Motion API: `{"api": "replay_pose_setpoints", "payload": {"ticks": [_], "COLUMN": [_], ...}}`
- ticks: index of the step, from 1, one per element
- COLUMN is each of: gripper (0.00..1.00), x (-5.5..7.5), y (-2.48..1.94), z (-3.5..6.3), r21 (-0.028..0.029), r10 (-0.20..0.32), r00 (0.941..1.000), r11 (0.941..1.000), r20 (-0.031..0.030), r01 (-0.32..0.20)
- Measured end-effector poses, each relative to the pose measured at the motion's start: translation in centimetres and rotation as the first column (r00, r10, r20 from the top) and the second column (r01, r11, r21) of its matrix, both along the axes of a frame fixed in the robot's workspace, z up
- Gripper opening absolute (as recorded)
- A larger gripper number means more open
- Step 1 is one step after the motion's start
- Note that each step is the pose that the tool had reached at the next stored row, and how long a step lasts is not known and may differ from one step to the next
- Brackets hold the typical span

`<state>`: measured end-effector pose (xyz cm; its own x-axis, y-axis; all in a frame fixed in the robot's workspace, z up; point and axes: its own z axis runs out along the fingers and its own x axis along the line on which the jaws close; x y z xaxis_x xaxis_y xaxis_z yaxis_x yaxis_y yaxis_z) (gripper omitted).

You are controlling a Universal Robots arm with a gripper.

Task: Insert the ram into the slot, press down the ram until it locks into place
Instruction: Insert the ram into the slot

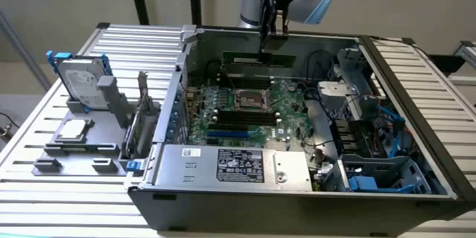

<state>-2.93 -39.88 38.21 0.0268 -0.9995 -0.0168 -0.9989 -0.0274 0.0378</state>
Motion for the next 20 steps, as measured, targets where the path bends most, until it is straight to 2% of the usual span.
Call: {"api": "replay_pose_setpoints", "payload": {"ticks": [15, 20], "gripper": [0.13, 0.13], "x": [0.0, -0.14], "y": [0.0, 0.0], "z": [-0.03, -0.85], "r21": [-0.0001, 0.0], "r10": [0.0, -0.012], "r00": [1.0, 0.9999], "r11": [1.0, 0.9999], "r20": [0.0, 0.0], "r01": [0.0, 0.012]}}
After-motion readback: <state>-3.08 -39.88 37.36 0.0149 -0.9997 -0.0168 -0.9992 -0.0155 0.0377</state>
